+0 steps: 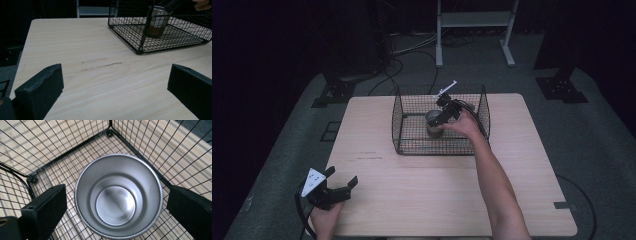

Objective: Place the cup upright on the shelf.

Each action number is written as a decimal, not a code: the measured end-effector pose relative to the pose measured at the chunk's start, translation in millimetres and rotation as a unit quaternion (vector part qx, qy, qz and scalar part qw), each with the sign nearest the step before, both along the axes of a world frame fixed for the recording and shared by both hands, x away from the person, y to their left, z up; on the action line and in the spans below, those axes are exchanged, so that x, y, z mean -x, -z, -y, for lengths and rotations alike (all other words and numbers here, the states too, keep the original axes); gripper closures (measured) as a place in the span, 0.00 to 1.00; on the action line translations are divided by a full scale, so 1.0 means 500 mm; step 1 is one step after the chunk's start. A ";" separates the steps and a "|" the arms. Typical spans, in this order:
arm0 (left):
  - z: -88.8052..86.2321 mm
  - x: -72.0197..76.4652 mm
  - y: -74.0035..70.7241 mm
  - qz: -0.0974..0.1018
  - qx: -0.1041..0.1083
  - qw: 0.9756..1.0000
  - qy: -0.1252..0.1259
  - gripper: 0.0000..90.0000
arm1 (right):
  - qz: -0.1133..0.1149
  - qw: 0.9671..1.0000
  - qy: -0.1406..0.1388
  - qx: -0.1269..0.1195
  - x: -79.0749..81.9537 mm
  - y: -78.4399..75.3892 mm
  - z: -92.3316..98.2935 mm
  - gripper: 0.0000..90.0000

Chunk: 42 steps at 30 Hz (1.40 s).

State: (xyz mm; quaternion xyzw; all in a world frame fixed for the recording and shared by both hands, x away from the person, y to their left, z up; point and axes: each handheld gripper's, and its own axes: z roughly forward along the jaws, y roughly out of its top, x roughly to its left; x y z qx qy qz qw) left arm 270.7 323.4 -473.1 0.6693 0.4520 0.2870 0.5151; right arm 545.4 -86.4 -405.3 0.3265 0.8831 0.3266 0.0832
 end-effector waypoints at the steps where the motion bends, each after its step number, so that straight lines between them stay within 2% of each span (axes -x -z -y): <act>1: 0.000 0.000 0.000 0.000 -0.001 1.000 0.000 0.00 | 0.003 1.000 0.000 -0.002 0.001 -0.004 0.002 0.02; 8: 0.001 0.000 -0.001 0.000 0.000 1.000 -0.001 0.00 | 0.011 0.999 0.001 -0.035 0.009 -0.030 0.012 0.02; 14: -0.002 -0.001 0.000 0.001 0.002 1.000 -0.005 0.00 | 0.020 0.997 -0.004 -0.071 0.020 -0.058 0.026 0.03; 22: -0.001 0.000 -0.001 -0.002 0.001 1.000 -0.005 0.00 | 0.023 0.997 -0.014 -0.078 0.037 -0.083 0.037 0.03; 26: 0.002 0.000 -0.001 -0.002 -0.002 1.000 -0.004 0.00 | 0.033 0.996 -0.021 -0.082 0.048 -0.099 0.043 0.03; 27: 0.003 0.000 -0.001 -0.001 -0.003 1.000 -0.002 0.00 | 0.039 0.995 -0.023 -0.091 0.053 -0.109 0.049 0.03; 31: 0.003 -0.001 -0.001 -0.001 -0.004 1.000 0.000 0.00 | 0.043 0.994 -0.030 -0.096 0.068 -0.126 0.058 0.03; 34: 0.004 -0.001 -0.001 0.001 -0.003 1.000 0.003 0.00 | 0.030 0.995 -0.039 -0.092 0.077 -0.134 0.063 0.03; 42: 0.008 -0.002 -0.001 0.003 -0.005 1.000 0.005 0.00 | 0.036 0.993 -0.051 -0.100 0.112 -0.157 0.078 0.05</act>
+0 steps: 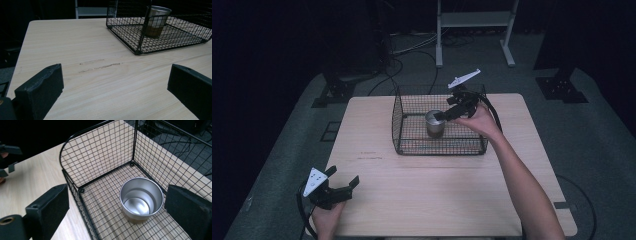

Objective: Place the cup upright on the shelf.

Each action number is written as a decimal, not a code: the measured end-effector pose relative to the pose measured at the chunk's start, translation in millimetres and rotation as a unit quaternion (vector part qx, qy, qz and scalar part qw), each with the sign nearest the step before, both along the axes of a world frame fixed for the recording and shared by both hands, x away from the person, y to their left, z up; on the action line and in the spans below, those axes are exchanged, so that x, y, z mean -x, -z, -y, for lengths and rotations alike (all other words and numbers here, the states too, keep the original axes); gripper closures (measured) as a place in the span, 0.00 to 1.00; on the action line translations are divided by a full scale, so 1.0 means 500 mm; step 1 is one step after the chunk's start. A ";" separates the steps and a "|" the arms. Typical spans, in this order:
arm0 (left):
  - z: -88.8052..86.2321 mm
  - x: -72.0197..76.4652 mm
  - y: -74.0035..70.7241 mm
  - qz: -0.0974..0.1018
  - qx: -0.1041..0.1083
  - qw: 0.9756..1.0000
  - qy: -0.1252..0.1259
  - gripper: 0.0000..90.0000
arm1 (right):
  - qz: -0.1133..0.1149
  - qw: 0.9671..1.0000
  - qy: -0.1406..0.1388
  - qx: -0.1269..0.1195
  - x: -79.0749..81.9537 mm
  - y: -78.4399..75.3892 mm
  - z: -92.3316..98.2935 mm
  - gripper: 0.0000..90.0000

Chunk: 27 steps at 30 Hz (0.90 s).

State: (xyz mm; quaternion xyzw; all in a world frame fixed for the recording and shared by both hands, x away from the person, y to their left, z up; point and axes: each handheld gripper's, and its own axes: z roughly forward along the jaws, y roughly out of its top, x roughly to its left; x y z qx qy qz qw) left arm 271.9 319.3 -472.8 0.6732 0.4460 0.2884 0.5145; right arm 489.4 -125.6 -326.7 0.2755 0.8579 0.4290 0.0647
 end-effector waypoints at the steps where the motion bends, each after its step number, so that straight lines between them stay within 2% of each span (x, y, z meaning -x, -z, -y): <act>1: 0.000 0.000 0.000 0.000 0.000 1.000 0.001 0.00 | 0.004 1.000 -0.002 0.004 0.009 -0.006 0.006 0.05; 8: 0.000 -0.001 0.001 0.000 0.001 1.000 0.001 0.00 | 0.014 1.000 -0.006 0.005 0.031 -0.021 0.039 0.05; 12: 0.002 -0.002 0.000 0.000 -0.002 1.000 0.000 0.00 | 0.021 1.000 -0.008 -0.006 0.054 -0.027 0.069 0.06; 27: 0.003 -0.001 0.001 0.000 -0.003 1.000 0.000 0.00 | 0.026 1.000 -0.013 -0.008 0.115 -0.012 0.121 0.06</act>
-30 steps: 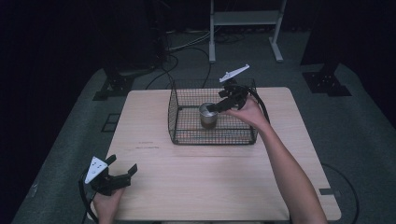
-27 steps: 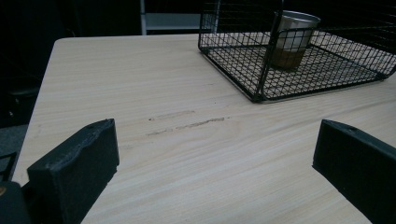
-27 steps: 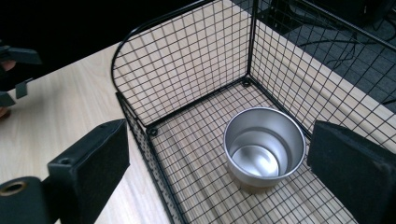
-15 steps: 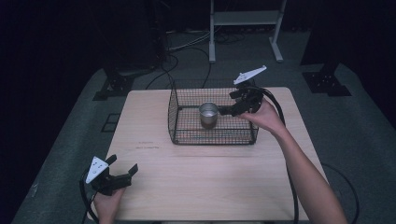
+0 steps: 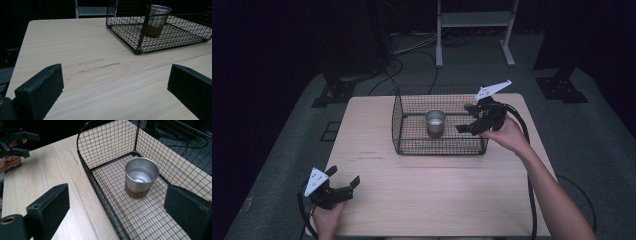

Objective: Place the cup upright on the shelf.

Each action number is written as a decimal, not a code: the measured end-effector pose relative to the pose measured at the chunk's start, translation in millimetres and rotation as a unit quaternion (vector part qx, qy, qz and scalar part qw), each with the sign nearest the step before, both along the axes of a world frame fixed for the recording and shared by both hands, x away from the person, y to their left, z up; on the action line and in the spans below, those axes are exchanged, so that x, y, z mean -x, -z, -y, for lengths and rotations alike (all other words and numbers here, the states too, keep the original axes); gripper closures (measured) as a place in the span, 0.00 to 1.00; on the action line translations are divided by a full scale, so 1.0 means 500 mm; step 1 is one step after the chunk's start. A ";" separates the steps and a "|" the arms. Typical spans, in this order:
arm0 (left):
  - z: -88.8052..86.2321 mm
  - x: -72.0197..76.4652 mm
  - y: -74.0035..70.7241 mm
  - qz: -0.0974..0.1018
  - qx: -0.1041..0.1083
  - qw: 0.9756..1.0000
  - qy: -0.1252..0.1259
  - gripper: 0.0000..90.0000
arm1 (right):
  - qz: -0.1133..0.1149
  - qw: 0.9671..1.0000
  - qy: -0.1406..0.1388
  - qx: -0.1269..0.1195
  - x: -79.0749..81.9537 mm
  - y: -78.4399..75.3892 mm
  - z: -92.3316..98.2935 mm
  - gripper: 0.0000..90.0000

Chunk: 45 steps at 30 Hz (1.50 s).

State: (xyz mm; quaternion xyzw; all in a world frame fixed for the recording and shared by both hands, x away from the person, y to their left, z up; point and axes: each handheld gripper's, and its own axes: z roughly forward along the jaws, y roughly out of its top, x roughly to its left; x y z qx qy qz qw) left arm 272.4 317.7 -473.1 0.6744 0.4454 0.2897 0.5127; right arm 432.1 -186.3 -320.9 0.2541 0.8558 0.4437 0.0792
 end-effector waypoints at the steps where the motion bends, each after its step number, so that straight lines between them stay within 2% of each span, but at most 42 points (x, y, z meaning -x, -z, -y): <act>1: 0.000 0.000 0.000 0.000 0.000 1.000 0.000 0.00 | 0.000 1.000 -0.001 0.000 0.003 0.002 0.003 0.06; 10: 0.000 0.000 0.000 -0.001 -0.001 1.000 0.001 0.00 | -0.003 1.000 -0.006 -0.004 0.030 0.018 0.022 0.06; 12: 0.000 0.000 0.000 -0.001 -0.001 1.000 0.001 0.00 | -0.016 1.000 -0.014 0.001 0.033 0.020 0.023 0.06; 13: 0.000 0.000 0.000 -0.001 -0.001 1.000 0.001 0.00 | -0.015 1.000 -0.014 -0.002 0.037 0.021 0.024 0.06; 15: 0.001 0.000 0.000 -0.002 -0.001 1.000 0.002 0.00 | -0.003 1.000 -0.016 -0.006 0.047 0.024 0.027 0.14; 17: 0.002 0.000 0.000 -0.001 -0.002 1.000 0.002 0.00 | -0.011 1.000 -0.026 -0.007 0.053 0.029 0.030 0.13; 19: 0.002 0.000 0.000 -0.001 -0.004 1.000 0.002 0.00 | -0.015 1.000 -0.024 0.001 0.057 0.033 0.032 0.14; 21: 0.002 0.000 0.001 0.000 -0.004 1.000 0.002 0.00 | -0.015 1.000 -0.025 -0.002 0.060 0.035 0.034 0.14; 22: 0.002 0.000 0.000 0.000 -0.003 1.000 0.002 0.00 | -0.007 1.000 -0.021 -0.005 0.069 0.037 0.038 0.14; 32: 0.005 0.000 0.001 -0.001 -0.005 1.000 0.004 0.00 | -0.008 1.000 -0.010 -0.010 0.096 0.054 0.073 0.14; 38: 0.005 0.001 0.001 -0.001 -0.004 1.000 0.004 0.00 | -0.016 1.000 0.005 -0.017 0.112 0.079 0.107 0.14; 45: 0.007 0.001 0.001 -0.001 -0.004 1.000 0.004 0.00 | -0.023 0.999 0.013 -0.021 0.125 0.097 0.127 0.14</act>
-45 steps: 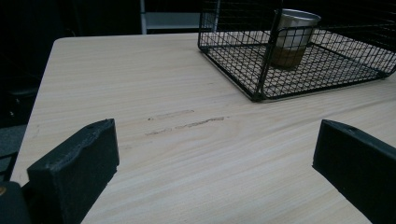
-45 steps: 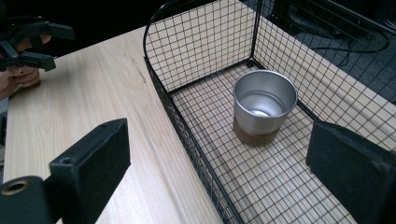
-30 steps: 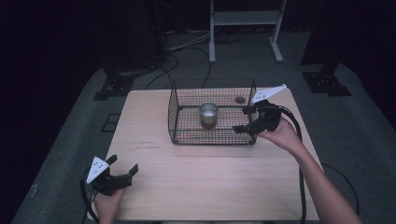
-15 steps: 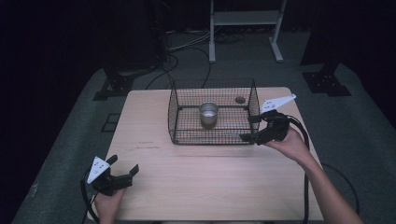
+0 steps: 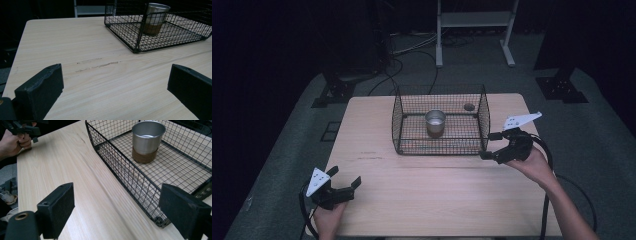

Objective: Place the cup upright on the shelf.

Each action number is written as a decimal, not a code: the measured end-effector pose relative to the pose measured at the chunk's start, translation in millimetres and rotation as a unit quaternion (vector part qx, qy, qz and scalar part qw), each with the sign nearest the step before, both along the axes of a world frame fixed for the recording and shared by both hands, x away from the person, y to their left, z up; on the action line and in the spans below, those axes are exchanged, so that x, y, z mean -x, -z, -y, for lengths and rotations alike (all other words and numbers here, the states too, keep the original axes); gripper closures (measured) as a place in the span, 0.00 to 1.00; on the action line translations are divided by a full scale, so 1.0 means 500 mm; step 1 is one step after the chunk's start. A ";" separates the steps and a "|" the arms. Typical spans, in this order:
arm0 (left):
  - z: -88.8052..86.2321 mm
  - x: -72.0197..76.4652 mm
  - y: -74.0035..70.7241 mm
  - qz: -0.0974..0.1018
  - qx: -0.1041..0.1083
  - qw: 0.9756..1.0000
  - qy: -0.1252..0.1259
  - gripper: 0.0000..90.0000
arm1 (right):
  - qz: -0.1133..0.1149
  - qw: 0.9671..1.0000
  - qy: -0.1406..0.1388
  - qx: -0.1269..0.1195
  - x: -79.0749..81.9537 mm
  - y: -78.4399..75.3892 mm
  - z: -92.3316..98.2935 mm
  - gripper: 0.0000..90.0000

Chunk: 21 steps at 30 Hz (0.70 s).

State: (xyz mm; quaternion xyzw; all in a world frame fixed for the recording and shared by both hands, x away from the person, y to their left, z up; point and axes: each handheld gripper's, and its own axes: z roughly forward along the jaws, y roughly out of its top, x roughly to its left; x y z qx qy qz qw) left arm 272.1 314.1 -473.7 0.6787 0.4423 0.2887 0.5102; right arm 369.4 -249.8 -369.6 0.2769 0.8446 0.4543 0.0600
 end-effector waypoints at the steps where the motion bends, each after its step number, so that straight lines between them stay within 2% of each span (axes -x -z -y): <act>1: 0.000 0.000 0.000 0.000 0.000 1.000 0.000 0.00 | 0.001 1.000 0.002 0.001 0.005 0.005 0.005 0.14; 5: 0.001 0.000 0.000 0.000 -0.002 1.000 0.002 0.00 | -0.003 1.000 0.002 0.008 0.015 0.016 0.011 0.14; 21: 0.003 0.002 -0.001 0.001 -0.004 1.000 0.001 0.00 | -0.007 1.000 0.020 0.006 0.050 0.045 0.047 0.14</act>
